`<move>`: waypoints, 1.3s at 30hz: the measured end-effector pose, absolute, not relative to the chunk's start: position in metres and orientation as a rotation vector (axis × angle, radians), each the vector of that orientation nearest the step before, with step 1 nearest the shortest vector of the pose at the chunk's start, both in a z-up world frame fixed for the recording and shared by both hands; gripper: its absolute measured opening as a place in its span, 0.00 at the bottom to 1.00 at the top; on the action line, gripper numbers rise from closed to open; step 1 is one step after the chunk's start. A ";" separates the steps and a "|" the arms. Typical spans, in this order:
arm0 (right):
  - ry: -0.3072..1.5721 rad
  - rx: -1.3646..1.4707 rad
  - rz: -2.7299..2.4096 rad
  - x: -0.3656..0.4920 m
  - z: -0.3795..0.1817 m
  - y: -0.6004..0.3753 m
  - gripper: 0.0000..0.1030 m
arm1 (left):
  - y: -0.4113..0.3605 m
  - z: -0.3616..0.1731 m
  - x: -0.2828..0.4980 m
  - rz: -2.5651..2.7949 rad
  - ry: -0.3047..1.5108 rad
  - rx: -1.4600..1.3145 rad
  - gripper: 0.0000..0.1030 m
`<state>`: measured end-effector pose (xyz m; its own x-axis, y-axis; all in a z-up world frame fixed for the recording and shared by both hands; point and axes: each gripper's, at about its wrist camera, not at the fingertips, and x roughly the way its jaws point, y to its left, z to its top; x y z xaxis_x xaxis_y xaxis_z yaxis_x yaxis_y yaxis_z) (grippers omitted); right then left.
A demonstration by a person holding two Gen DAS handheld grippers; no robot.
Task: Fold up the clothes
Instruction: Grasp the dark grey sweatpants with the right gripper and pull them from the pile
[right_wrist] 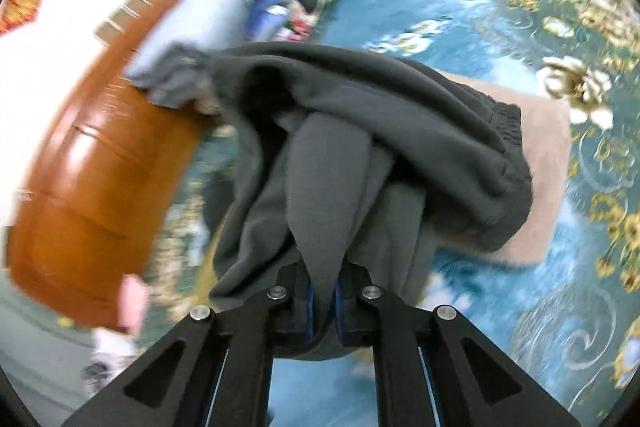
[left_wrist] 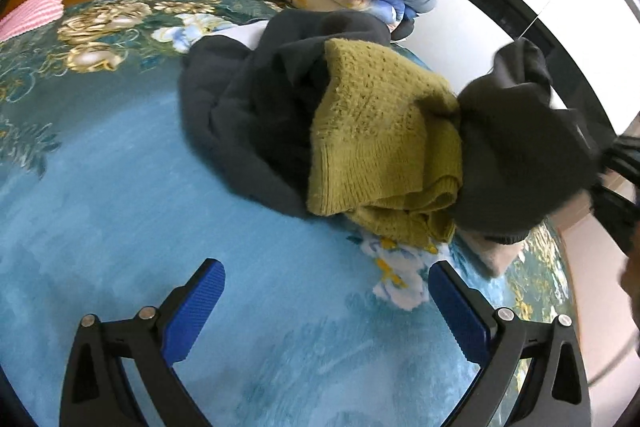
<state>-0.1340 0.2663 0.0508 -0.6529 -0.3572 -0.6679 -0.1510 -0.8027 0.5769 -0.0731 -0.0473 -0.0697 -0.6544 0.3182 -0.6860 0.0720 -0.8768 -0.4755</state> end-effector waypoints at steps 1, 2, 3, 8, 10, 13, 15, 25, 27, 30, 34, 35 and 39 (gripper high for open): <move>-0.946 1.216 -2.565 -0.118 0.057 0.267 0.07 | -0.048 -0.066 -0.068 2.639 -0.716 -1.227 1.00; -0.959 1.185 -2.542 -0.102 0.064 0.267 0.07 | -0.048 -0.063 -0.064 2.638 -0.716 -1.220 1.00; -0.960 1.160 -2.529 -0.080 0.070 0.269 0.07 | -0.049 -0.059 -0.059 2.636 -0.716 -1.214 1.00; -0.901 1.162 -2.532 -0.021 0.091 0.279 0.07 | -0.051 -0.043 -0.037 2.622 -0.743 -1.183 1.00; -0.871 1.190 -2.553 0.010 0.094 0.290 0.07 | -0.050 -0.037 -0.030 2.624 -0.739 -1.170 1.00; -0.842 1.238 -2.585 0.062 0.096 0.308 0.07 | -0.048 -0.028 -0.020 2.631 -0.713 -1.151 1.00; -0.869 1.295 -2.594 0.099 0.089 0.326 0.07 | -0.047 -0.023 -0.014 2.629 -0.701 -1.145 1.00; -1.069 1.680 -2.543 0.194 -0.005 0.372 0.07 | -0.033 -0.012 0.006 2.602 -0.619 -1.188 1.00; -1.112 1.664 -2.531 0.195 -0.001 0.375 0.12 | -0.033 -0.011 0.008 2.603 -0.614 -1.194 1.00; -1.010 1.678 -2.565 0.193 0.014 0.378 0.20 | -0.035 -0.009 0.011 2.602 -0.624 -1.200 1.00; -0.840 1.625 -2.689 0.197 0.047 0.376 0.40 | -0.035 -0.009 0.012 2.606 -0.629 -1.209 1.00; -0.791 1.591 -2.734 0.197 0.056 0.373 0.41 | -0.035 -0.009 0.012 2.605 -0.625 -1.212 1.00; -0.822 1.404 -2.750 0.165 0.062 0.361 0.49 | -0.029 -0.009 0.013 2.603 -0.578 -1.224 1.00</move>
<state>0.1649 0.3614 0.0625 -0.6125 -0.1794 -0.7698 -0.2723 -0.8664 0.4186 0.0132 -0.0287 -0.0088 -0.6344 0.3453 -0.6916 -0.0200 -0.9017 -0.4319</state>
